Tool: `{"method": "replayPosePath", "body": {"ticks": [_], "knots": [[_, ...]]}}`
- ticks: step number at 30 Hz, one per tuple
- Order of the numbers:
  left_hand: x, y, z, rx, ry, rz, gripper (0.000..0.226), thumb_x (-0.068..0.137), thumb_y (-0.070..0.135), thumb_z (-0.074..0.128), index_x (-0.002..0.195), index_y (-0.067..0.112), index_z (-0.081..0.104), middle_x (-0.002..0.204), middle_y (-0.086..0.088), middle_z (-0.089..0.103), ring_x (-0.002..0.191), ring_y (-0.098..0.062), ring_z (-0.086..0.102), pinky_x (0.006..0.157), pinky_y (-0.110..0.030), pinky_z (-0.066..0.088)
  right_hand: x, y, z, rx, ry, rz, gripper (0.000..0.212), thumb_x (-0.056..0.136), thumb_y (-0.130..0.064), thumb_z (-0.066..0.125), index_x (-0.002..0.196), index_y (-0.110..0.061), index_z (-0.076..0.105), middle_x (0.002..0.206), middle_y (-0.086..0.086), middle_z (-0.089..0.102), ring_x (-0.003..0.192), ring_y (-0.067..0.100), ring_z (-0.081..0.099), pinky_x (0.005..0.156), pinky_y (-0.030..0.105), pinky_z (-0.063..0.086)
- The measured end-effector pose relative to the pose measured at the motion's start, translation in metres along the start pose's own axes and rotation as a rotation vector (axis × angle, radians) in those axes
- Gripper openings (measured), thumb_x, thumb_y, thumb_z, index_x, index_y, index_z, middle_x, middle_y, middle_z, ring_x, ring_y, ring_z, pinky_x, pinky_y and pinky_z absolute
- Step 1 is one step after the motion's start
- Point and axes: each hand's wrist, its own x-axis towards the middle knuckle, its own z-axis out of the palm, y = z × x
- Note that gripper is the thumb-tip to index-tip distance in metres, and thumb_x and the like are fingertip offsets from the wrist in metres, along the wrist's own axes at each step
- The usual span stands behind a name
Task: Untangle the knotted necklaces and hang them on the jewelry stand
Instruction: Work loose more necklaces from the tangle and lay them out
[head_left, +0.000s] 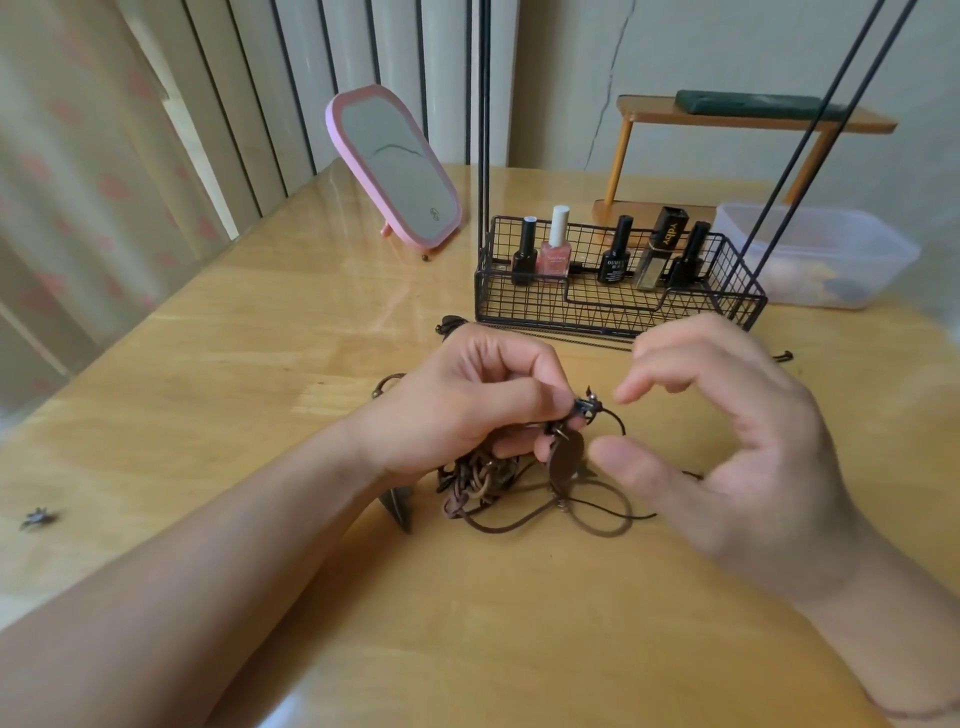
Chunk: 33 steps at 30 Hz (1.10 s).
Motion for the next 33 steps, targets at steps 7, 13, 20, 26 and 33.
{"method": "replayPosePath", "body": {"ticks": [7,13,20,26,33], "knots": [[0.001,-0.004,0.000,0.085,-0.017,-0.020,0.016,0.089,0.010,0.062,0.076,0.013,0.070,0.063,-0.006,0.065,0.049,-0.012,0.047,0.049,-0.019,0.040,0.000,0.007,0.003,-0.214,0.006,-0.062,0.019,0.087,-0.026,0.072,0.088,-0.009,0.077,0.090,0.001,0.063,0.086,0.024,0.058,0.072,0.041,0.048],[0.001,-0.004,0.000,0.093,-0.017,-0.029,0.017,0.089,0.010,0.062,0.076,0.015,0.071,0.062,-0.006,0.066,0.047,-0.011,0.048,0.049,-0.018,0.041,0.000,0.002,0.003,-0.215,0.009,-0.048,0.015,0.087,-0.023,0.072,0.095,-0.012,0.077,0.096,0.003,0.063,0.088,0.027,0.060,0.072,0.043,0.049],[0.001,-0.004,0.000,0.073,-0.040,-0.034,0.017,0.088,0.011,0.062,0.075,0.017,0.072,0.062,-0.005,0.066,0.047,-0.012,0.047,0.048,-0.020,0.040,0.001,-0.002,0.004,-0.071,0.043,0.019,0.008,0.086,-0.023,0.074,0.089,-0.017,0.079,0.095,0.000,0.065,0.089,0.021,0.062,0.077,0.029,0.048],[0.002,-0.003,0.000,0.069,0.005,-0.043,0.024,0.088,0.001,0.056,0.074,0.012,0.071,0.058,-0.005,0.064,0.045,-0.011,0.046,0.047,-0.017,0.039,0.000,-0.002,0.008,0.234,0.009,0.171,0.006,0.090,-0.031,0.065,0.086,-0.030,0.070,0.103,-0.009,0.061,0.099,0.020,0.060,0.080,0.028,0.047],[0.003,-0.006,0.000,0.069,0.089,-0.028,0.017,0.088,0.002,0.057,0.075,0.006,0.069,0.061,-0.006,0.065,0.044,-0.010,0.046,0.045,-0.018,0.039,0.002,0.003,0.010,0.340,-0.032,0.263,0.013,0.096,-0.038,0.055,0.087,-0.029,0.057,0.099,-0.014,0.060,0.102,0.015,0.058,0.088,0.022,0.044]]}}
